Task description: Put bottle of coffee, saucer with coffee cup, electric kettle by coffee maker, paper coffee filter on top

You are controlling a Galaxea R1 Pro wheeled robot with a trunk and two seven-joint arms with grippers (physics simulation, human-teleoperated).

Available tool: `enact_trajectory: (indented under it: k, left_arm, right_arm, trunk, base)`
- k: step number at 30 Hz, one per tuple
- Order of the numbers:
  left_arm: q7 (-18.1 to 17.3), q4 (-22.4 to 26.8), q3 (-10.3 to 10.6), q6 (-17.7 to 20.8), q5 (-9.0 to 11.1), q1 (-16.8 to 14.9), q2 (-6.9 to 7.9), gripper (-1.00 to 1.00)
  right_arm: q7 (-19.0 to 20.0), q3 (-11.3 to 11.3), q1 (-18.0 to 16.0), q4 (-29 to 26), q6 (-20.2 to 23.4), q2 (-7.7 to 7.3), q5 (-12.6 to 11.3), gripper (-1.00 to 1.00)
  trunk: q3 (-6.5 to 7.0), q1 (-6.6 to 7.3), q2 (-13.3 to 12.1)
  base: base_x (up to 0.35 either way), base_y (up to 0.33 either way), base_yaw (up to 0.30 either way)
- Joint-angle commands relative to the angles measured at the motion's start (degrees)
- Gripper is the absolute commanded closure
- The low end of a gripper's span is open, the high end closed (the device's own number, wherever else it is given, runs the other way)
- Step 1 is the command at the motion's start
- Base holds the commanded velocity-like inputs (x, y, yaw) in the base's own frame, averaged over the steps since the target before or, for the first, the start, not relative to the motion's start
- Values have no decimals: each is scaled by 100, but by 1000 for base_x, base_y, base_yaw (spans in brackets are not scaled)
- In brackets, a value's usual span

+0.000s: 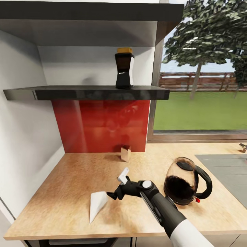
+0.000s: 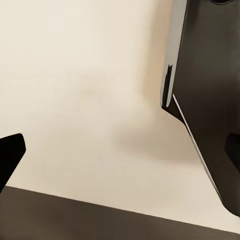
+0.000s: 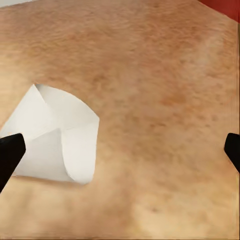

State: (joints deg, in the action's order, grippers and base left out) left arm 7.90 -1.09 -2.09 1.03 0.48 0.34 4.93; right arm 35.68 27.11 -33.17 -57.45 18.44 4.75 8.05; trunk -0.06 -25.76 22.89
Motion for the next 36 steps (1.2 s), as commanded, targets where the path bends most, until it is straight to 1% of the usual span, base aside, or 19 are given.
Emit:
enact_trajectory:
  k: [1, 2, 4, 11, 15, 19, 21, 26, 36]
  left_arm:
    - [10, 3, -19, 11, 4, 1, 0, -100]
    - [10, 3, -19, 11, 4, 1, -1, -100]
    - [10, 3, -19, 11, 4, 1, -1, -100]
    - [10, 3, -19, 11, 4, 3, -1, -100]
    - [10, 3, -19, 11, 4, 7, -1, -100]
    - [10, 3, -19, 11, 4, 5, -1, -100]
    - [10, 3, -19, 11, 4, 4, -1, -100]
    - [3, 3, -19, 12, 4, 9, -1, -100]
    - [1, 3, -19, 11, 4, 4, -6, -100]
  right_arm:
    - [33, -7, -1, -17, 19, 1, 103, -100]
    - [44, -9, -6, -38, 19, 1, 194, -100]
    - [81, -11, -19, -97, 19, 0, 296, -100]
    - [242, -13, -31, -214, 19, 0, 458, -100]
    - [515, -7, -34, -203, 19, 0, 641, -100]
    - [878, -5, -35, -195, 15, 0, 894, -100]
    - [939, -4, -35, -196, 13, 0, 957, -100]
    - [992, -4, -36, -191, 12, 0, 1019, -100]
    - [1009, 18, -33, -149, 10, 8, 1032, -100]
  trunk:
    - [-1, -2, 3]
    - [-1, -2, 3]
    - [-1, -2, 3]
    - [-1, -2, 3]
    - [-1, -2, 3]
    - [-1, -2, 3]
    - [-1, -2, 3]
    - [-1, -2, 3]
    - [-1, -2, 3]
  base:
    - [0, 0, 0]
    - [0, 0, 0]
    - [0, 0, 0]
    - [0, 0, 0]
    - [0, 0, 0]
    - [0, 0, 0]
    - [0, 0, 0]
    - [0, 0, 0]
    - [0, 0, 0]
